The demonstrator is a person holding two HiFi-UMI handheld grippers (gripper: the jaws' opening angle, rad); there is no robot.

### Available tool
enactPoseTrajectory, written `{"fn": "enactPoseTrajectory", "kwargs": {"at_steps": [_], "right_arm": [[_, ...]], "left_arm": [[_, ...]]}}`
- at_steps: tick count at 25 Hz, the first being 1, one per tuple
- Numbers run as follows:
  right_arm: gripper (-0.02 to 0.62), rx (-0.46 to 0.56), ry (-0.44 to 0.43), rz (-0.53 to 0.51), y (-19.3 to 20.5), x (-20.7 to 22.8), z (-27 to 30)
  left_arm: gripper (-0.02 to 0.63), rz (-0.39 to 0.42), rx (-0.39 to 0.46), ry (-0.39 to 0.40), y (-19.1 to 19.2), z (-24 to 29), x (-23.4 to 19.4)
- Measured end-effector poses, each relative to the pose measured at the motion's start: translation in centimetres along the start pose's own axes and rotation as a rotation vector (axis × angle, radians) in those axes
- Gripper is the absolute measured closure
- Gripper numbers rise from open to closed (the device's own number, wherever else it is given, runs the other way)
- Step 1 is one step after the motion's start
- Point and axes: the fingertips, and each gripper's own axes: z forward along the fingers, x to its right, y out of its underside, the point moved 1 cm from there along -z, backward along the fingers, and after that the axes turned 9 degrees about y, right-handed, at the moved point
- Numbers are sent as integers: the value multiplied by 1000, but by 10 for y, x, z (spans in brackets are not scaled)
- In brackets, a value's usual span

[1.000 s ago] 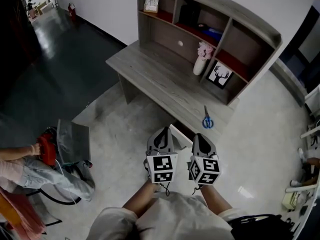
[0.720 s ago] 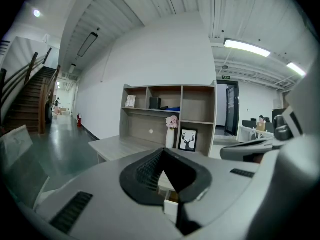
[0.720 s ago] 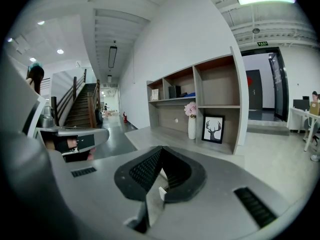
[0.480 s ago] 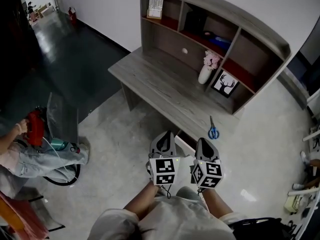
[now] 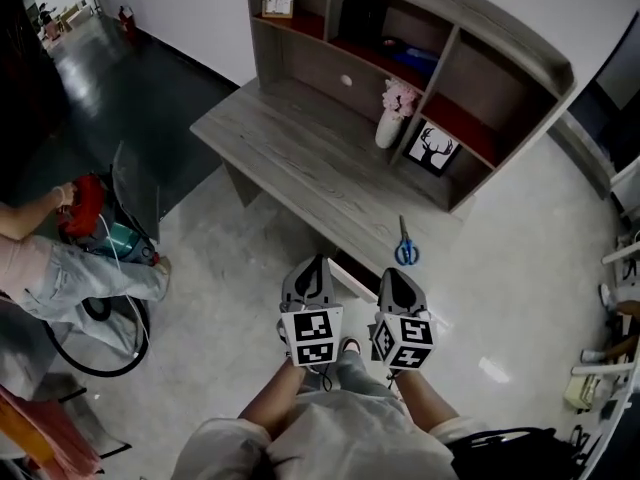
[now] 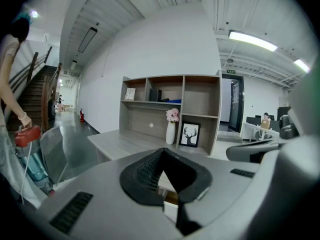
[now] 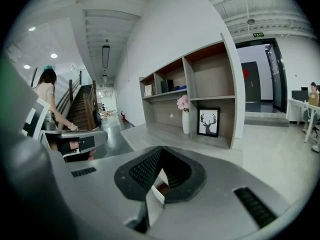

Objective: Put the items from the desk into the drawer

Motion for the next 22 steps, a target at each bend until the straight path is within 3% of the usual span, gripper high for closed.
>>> {"fn": "enactPoseTrajectory", "kwargs": {"at_steps": [12,22], "right_arm": [[597,-58,1,-1,13,47,30],[597,-188,34,0,52,89,79]], "left_arm": [[609,-1,-80,32,26,43,36],[609,-7,-170,73,70,84,47]]}}
